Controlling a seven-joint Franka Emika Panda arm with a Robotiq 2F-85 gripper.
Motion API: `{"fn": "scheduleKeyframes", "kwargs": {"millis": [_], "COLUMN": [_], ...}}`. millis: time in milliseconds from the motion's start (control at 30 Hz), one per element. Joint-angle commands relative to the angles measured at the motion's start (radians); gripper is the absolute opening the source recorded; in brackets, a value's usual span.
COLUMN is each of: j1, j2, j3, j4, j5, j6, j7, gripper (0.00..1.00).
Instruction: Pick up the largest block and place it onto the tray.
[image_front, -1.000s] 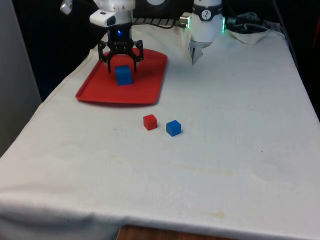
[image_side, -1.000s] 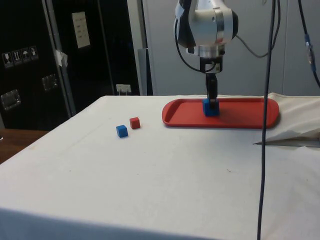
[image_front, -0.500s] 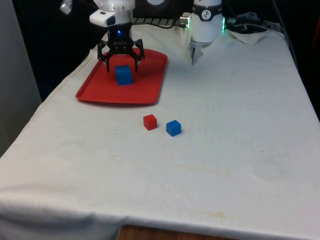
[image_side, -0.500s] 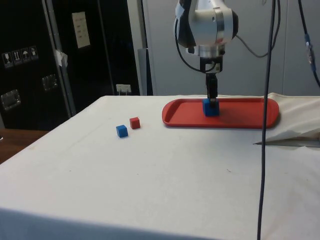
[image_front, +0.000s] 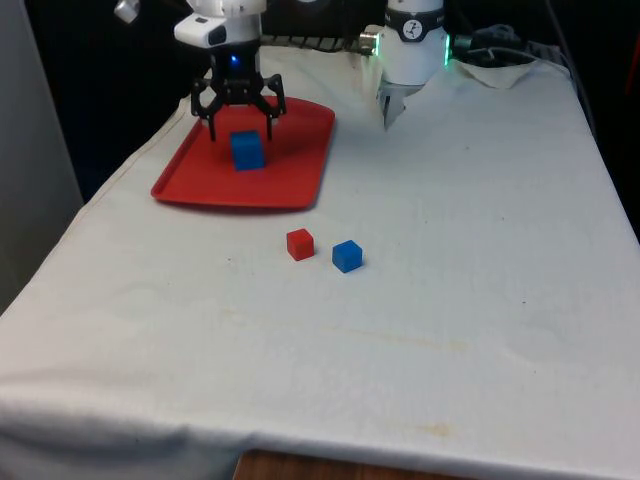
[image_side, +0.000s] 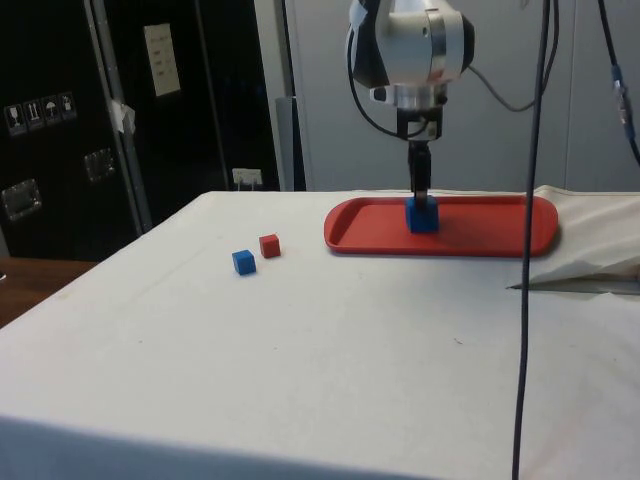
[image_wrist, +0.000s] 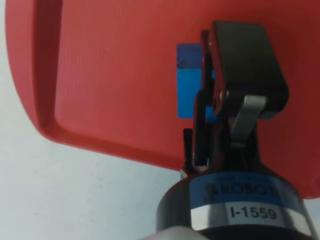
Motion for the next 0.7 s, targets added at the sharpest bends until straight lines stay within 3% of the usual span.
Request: {"fn": "scheduleKeyframes", "kwargs": {"millis": [0, 200, 233, 267, 500, 533, 567, 667], "j1": [0.014, 0.031, 0.018, 0.036, 0.055, 0.034, 0.057, 0.064], "j2": [-0.005, -0.03, -0.035, -0.038, -0.046, -0.052, -0.047, -0.047], "j3": [-0.019, -0.047, -0.03, -0.055, -0.072, -0.048, -0.074, -0.076], "j4": [-0.003, -0.002, 0.0, -0.001, 0.006, 0.003, 0.007, 0.011], "j5": [-0.019, -0.037, -0.015, -0.042, -0.071, -0.039, -0.076, -0.094], "j6": [-0.01, -0.021, -0.013, -0.024, -0.023, -0.013, -0.022, -0.02], "j7": [0.012, 0.019, 0.001, 0.021, 0.045, 0.018, 0.051, 0.069], "gripper": [1.0, 1.0, 1.0, 1.0, 1.0, 1.0, 1.0, 1.0]}}
